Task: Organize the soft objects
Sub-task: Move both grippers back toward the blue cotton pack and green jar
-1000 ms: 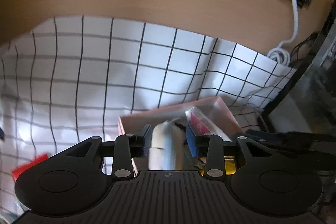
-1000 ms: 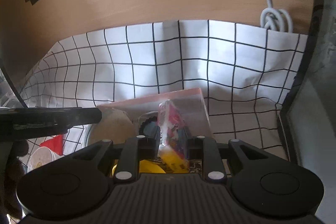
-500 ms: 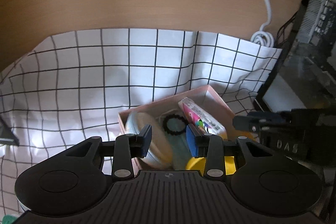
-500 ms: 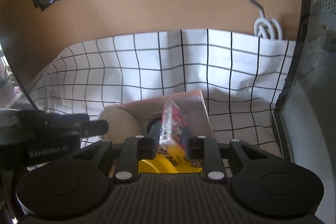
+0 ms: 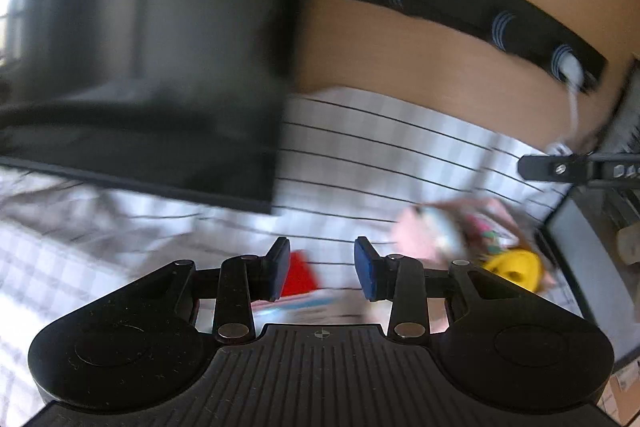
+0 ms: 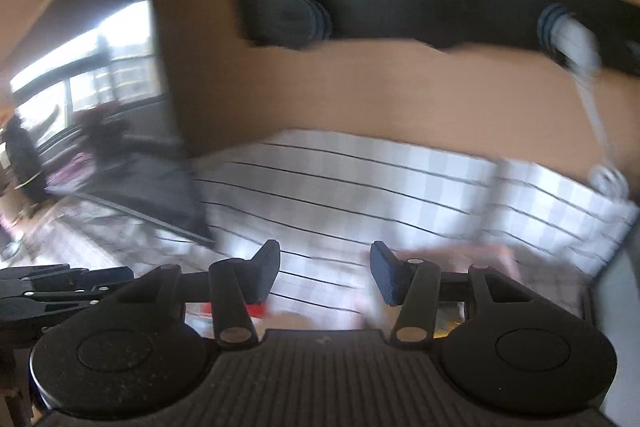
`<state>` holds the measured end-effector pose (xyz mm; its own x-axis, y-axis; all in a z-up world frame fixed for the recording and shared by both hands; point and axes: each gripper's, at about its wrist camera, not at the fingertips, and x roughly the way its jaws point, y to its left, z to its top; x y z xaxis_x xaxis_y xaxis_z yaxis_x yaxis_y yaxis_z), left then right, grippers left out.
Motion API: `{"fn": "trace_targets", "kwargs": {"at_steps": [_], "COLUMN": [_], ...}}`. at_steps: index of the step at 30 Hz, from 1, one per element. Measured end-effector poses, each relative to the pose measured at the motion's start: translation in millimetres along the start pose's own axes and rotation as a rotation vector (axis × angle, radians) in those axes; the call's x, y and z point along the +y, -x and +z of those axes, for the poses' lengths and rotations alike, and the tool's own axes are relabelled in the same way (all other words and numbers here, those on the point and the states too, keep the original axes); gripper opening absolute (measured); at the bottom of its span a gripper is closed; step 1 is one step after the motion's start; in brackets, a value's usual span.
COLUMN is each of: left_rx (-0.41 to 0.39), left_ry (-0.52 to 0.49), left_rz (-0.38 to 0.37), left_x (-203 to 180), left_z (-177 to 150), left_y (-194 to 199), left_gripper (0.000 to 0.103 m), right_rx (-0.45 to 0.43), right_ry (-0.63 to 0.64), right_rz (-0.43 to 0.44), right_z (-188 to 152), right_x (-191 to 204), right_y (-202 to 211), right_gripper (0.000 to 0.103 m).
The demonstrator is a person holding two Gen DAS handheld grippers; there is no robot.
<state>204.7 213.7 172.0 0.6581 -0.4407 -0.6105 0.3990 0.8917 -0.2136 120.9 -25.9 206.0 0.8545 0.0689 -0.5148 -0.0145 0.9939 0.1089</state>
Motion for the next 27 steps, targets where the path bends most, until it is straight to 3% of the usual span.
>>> {"fn": "trace_targets", "kwargs": {"at_steps": [4,8,10,13,16,20,22,24,27], "left_rx": [0.001,0.057,0.066,0.034,-0.007,-0.006,0.004,0.012,0.025], "left_ry": [0.107,0.207,0.199,0.102,0.029,0.045,0.054,0.057,0.065], "left_rz": [0.025,0.001,-0.034,-0.033,-0.016,0.028,0.066,0.098,0.124], "left_x": [52,69,60,31,-3,-26,-30,-34,-36], "left_z": [-2,-13,-23,-44,-75,-106,-114,-119,-121], "left_y": [21,20,18,17,9,-11,-19,-21,-24], "left_gripper": [0.039,0.039,0.039,0.039,0.039,0.039,0.039,0.039,0.039], "right_rx": [0.001,0.055,0.102,0.208,0.343,0.5,0.563,0.62,0.677], "right_ry": [0.063,0.06,0.072,0.113,0.157,0.184,0.205,0.247,0.284], "right_rz": [0.094,0.166,0.185,0.203,0.186,0.154,0.158,0.158,0.153], "right_z": [22,40,48,53,47,19,4,-8,-19], "right_x": [52,75,78,77,74,66,68,80,90], "right_y": [-1,-8,-15,-37,-75,-136,-164,-194,-233], "right_gripper": [0.05,0.051,0.052,0.064,0.065,0.065,0.06,0.031,0.025]}}
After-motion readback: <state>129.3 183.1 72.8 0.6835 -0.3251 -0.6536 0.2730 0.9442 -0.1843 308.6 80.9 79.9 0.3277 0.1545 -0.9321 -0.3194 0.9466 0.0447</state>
